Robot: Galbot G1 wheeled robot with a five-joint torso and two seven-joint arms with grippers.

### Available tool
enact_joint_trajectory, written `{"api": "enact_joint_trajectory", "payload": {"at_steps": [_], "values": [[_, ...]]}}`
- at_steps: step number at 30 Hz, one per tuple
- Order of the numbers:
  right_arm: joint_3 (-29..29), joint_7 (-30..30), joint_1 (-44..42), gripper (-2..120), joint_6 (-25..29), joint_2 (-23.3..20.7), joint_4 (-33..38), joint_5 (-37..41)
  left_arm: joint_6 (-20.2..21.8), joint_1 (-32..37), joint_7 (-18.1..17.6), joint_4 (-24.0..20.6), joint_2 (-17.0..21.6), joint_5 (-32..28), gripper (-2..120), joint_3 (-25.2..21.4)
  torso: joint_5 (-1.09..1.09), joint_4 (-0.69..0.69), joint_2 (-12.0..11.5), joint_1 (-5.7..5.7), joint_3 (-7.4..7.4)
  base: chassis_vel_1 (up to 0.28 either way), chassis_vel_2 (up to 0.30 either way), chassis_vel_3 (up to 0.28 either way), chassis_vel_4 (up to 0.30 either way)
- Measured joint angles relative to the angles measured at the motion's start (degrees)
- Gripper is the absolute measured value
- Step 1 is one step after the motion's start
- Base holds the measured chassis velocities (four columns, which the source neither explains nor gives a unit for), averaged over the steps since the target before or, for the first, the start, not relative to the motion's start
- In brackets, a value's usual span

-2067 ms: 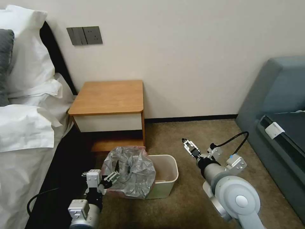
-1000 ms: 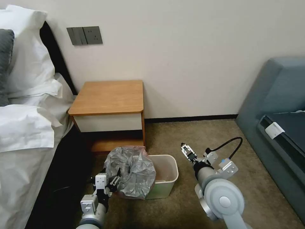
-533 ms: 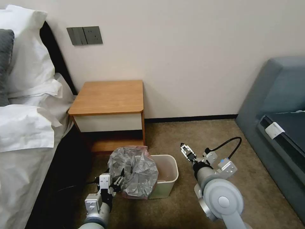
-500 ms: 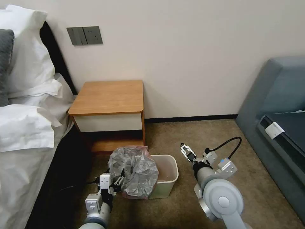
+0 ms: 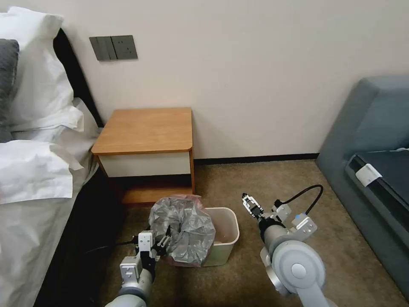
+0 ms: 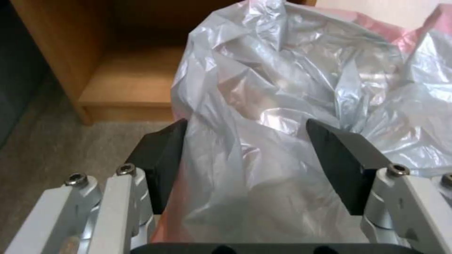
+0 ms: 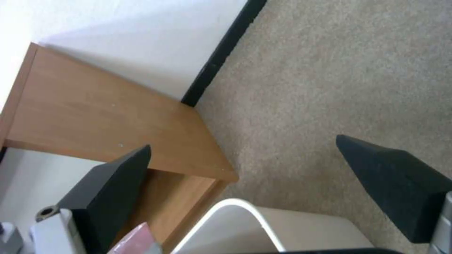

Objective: Pick up the garbage bag from the table and place it over the trash can.

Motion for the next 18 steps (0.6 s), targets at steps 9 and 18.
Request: {"api": "enact_joint_trajectory", "payload": {"at_steps": [9,18], "values": [[-0.9,-0.11,0.2,100,0.41,0.23,-0.9,-1.0,7.96,-3.15,-4.31,-1.75,2.4,-7.46,67,0.75,0.0,-0.01,0.0,0.0,0.0,0.0,0.0,0.0,0.0],[-2.19,-0.6,0.05,100,1.21,1.48,-2.63,-3.66,12.58,-7.3,-7.46,-1.28,5.13,-11.93,68,1.37,-0.01,0.0,0.0,0.0,0.0,0.0,0.0,0.0,0.0]]}}
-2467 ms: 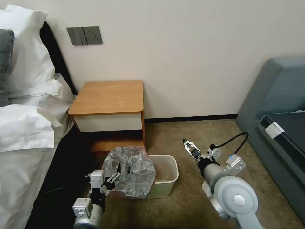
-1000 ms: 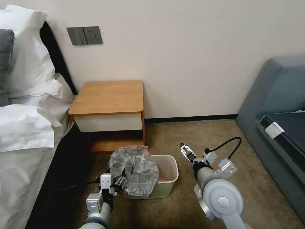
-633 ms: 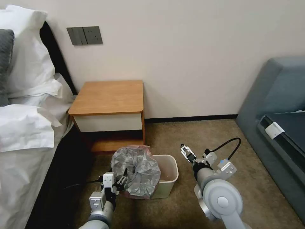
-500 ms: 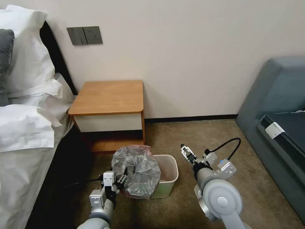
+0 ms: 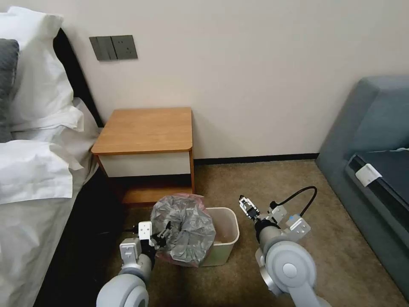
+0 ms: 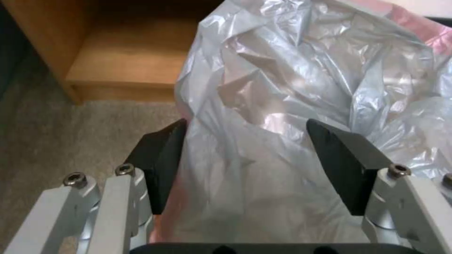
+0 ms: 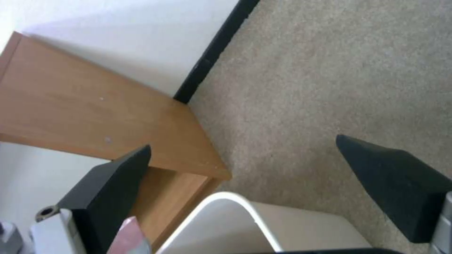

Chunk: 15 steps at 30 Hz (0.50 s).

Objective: Pick up the garbage bag from the table and place it over the trash can.

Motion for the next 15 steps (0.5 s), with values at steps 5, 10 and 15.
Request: {"api": "enact_joint_trajectory", "payload": {"at_steps": [5,10,15], "values": [[-0.27,-0.27,-0.09,100,0.21,0.78,-0.61,-0.83,1.68,-1.29,-1.36,0.02,1.2,-2.65,69,0.7,0.0,0.0,0.0,0.0,0.0,0.0,0.0,0.0,0.0],[-0.28,-0.41,-0.07,100,0.47,1.41,-1.16,-1.55,3.51,-3.03,-2.52,0.31,2.57,-5.53,69,1.14,0.01,0.0,0.0,0.0,0.0,0.0,0.0,0.0,0.0],[0.2,-0.62,-0.05,100,0.58,1.51,-1.36,-1.78,4.4,-4.72,-3.75,1.44,3.14,-8.14,69,1.9,0.01,0.0,0.0,0.0,0.0,0.0,0.0,0.0,0.0]]}}
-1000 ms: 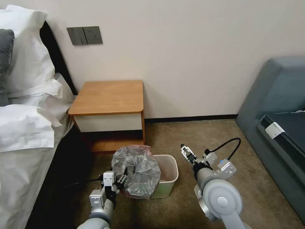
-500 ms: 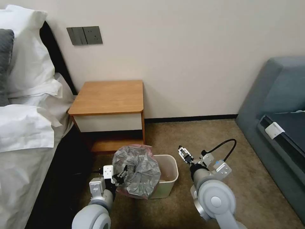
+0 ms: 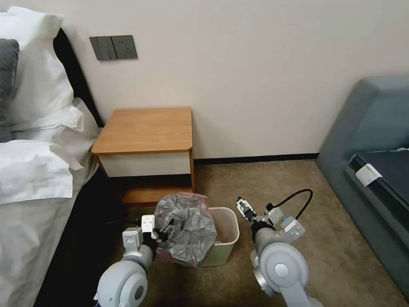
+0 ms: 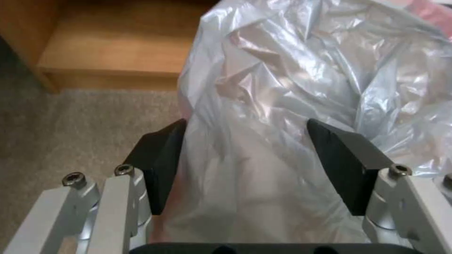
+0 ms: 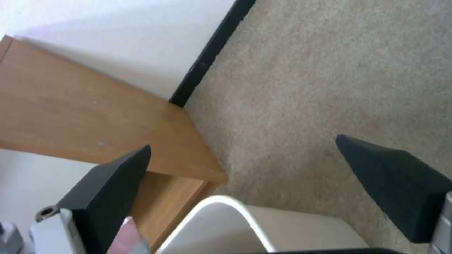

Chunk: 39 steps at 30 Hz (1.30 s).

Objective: Pick up the garbage bag from the table and place it over the trash can.

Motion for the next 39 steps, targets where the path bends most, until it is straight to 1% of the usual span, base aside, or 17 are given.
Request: {"api": "enact_joint_trajectory", "payload": {"at_steps": [12,19,24,26,28,29,33,34,37,38,39], "values": [[0.94,-0.5,0.6,100,0.07,0.5,-1.24,0.0,0.8,-1.2,-1.59,2.24,0.18,-2.04,69,1.42,0.0,0.01,0.0,0.0,0.0,0.0,0.0,0.0,0.0],[1.23,-0.76,0.92,100,0.11,0.55,-1.83,-0.04,1.03,-2.06,-1.87,3.25,0.2,-2.48,69,1.74,0.0,0.0,0.0,0.0,0.0,0.0,0.0,0.0,0.0],[1.41,-0.86,1.15,100,0.12,0.4,-2.1,-0.04,1.22,-2.47,-1.99,3.68,0.21,-2.61,64,1.88,0.0,0.0,0.0,0.0,0.0,0.0,0.0,0.0,0.0],[1.46,-0.88,1.28,100,0.13,0.36,-2.17,-0.04,1.32,-2.51,-2.0,3.8,0.22,-2.61,56,1.93,0.0,0.0,0.0,0.0,0.0,0.0,0.0,0.0,0.0],[1.46,-0.96,1.4,100,0.14,0.34,-2.36,-0.06,1.39,-2.41,-2.02,3.82,0.22,-2.62,44,1.95,0.0,0.0,0.0,0.0,0.0,0.0,0.0,0.0,0.0],[1.46,-0.96,1.4,100,0.14,0.34,-2.36,-0.06,1.39,-2.41,-2.02,3.82,0.22,-2.62,44,1.95,0.0,0.0,0.0,0.0,0.0,0.0,0.0,0.0,0.0],[1.26,-1.26,1.45,100,0.15,0.51,-2.54,-0.42,1.37,-2.0,-2.06,3.71,0.17,-2.99,26,1.85,0.0,0.0,0.0,0.0,0.0,0.0,0.0,0.0,0.0],[1.26,-1.26,1.45,100,0.15,0.51,-2.54,-0.42,1.37,-2.0,-2.06,3.71,0.17,-2.99,26,1.85,0.0,0.0,0.0,0.0,0.0,0.0,0.0,0.0,0.0],[0.93,-1.47,1.44,100,0.19,0.63,-2.53,-0.81,0.97,-1.6,-1.92,3.41,0.09,-3.54,13,1.58,0.0,0.0,0.0,0.0,0.0,0.0,0.0,0.0,0.0],[0.93,-1.47,1.44,100,0.19,0.63,-2.53,-0.81,0.97,-1.6,-1.92,3.41,0.09,-3.54,13,1.58,0.0,0.0,0.0,0.0,0.0,0.0,0.0,0.0,0.0],[0.84,-1.56,1.42,100,0.19,0.63,-2.45,-0.95,0.44,-1.33,-1.67,3.21,0.04,-3.81,9,1.47,0.0,0.0,0.0,0.0,0.0,0.0,0.0,0.0,0.0]]}}
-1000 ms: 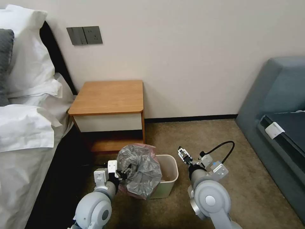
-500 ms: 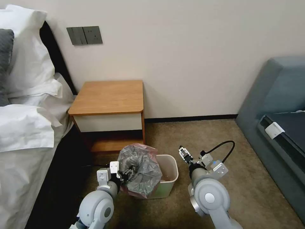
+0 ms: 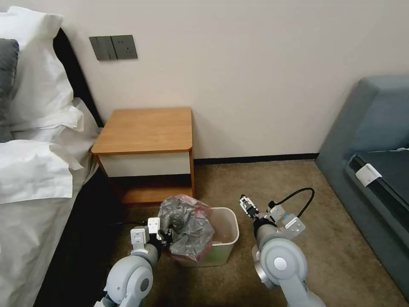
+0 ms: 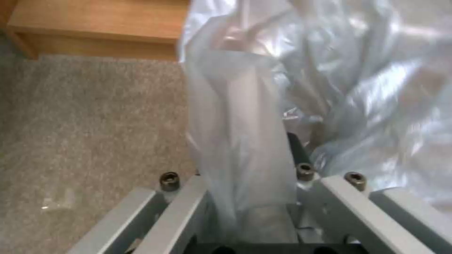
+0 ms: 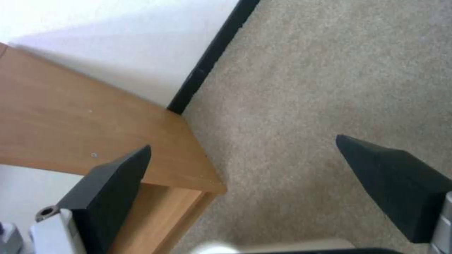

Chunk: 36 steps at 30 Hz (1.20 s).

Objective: Pick up the garbage bag from the table and place it over the trash can.

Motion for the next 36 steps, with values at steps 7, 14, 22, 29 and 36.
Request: {"api": "enact_joint_trajectory", "payload": {"at_steps": [7,14,22,29,36], "values": [[-0.34,-0.89,-0.05,100,0.01,-0.4,1.67,-0.59,-7.5,2.78,3.61,-0.81,-0.53,0.0,7,-1.2,0.0,0.0,0.0,0.0,0.0,0.0,0.0,0.0,0.0],[-2.45,-13.0,-0.37,100,-2.45,-6.28,9.17,-6.8,-20.32,8.24,13.43,-2.88,-1.18,3.51,7,-5.69,0.0,0.0,0.0,0.0,-0.01,0.0,0.0,0.0,0.0],[-6.27,-26.98,2.61,100,-6.39,-17.58,16.1,-10.37,-30.88,12.66,20.11,-4.25,-2.83,9.42,7,-7.12,0.0,0.0,0.0,0.0,-0.01,0.0,0.0,0.0,0.0],[-14.04,-28.09,3.59,100,-8.31,-21.43,18.34,-9.7,-36.02,13.36,20.4,-4.45,-4.61,12.67,7,-6.94,0.0,0.0,0.0,0.0,-0.01,0.0,0.0,0.0,0.0],[-18.79,-22.77,4.74,100,-8.86,-19.72,17.37,-6.07,-36.92,13.48,20.54,-5.67,-5.06,13.95,7,-6.99,0.0,0.0,0.0,0.0,0.0,0.0,0.0,0.0,0.0]]}}
